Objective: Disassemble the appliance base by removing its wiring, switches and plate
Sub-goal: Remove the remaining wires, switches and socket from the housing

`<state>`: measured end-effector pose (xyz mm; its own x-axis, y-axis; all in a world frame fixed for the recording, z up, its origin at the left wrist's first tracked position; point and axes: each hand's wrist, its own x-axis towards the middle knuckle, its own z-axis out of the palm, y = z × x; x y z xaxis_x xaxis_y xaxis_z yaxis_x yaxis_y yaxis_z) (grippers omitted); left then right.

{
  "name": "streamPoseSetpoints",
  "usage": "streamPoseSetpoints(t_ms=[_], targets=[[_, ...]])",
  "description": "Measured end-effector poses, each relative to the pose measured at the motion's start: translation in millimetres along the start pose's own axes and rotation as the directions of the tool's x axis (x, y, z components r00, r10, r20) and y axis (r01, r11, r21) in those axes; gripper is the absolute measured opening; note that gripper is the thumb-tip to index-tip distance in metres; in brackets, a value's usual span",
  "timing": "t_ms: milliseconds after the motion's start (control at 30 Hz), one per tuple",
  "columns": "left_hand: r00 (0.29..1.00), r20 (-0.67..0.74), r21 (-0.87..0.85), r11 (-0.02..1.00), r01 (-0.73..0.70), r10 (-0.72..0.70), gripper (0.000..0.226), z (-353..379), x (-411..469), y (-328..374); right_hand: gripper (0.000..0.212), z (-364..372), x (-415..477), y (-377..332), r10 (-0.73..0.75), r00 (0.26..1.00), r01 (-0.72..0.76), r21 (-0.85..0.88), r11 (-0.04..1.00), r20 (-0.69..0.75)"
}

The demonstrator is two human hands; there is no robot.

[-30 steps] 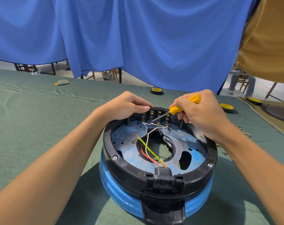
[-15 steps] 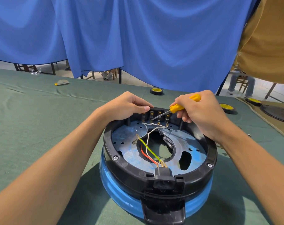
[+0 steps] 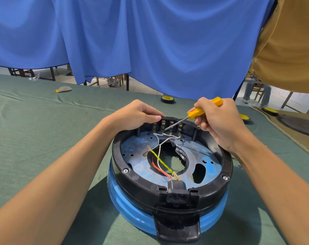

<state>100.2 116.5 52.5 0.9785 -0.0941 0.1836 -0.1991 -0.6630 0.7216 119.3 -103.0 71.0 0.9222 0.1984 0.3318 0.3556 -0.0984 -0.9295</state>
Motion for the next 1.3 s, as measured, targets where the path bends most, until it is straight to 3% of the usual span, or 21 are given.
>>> streamPoseSetpoints(t_ms=[200,700,867,1300], targets=[[1.000,-0.001,-0.002,1.000,0.001,-0.001,0.019,0.3,1.1,-1.4,0.029,2.3,1.1,2.2,-0.033,0.997,0.042,-0.120,0.992,0.073],[1.000,0.005,0.012,1.000,0.008,-0.008,0.020,-0.3,-0.3,1.6,0.029,2.4,5.6,-0.3,0.025,0.992,-0.007,-0.142,0.990,0.123],[1.000,0.008,0.008,1.000,0.003,-0.003,0.020,0.0,-0.3,2.3,0.030,3.7,2.2,-0.6,-0.018,0.999,0.022,-0.115,0.993,0.040],[1.000,0.000,-0.014,1.000,0.003,-0.003,0.018,0.1,0.6,-1.3,0.029,3.6,-0.3,-1.3,-0.009,1.000,0.011,-0.117,0.993,0.025]])
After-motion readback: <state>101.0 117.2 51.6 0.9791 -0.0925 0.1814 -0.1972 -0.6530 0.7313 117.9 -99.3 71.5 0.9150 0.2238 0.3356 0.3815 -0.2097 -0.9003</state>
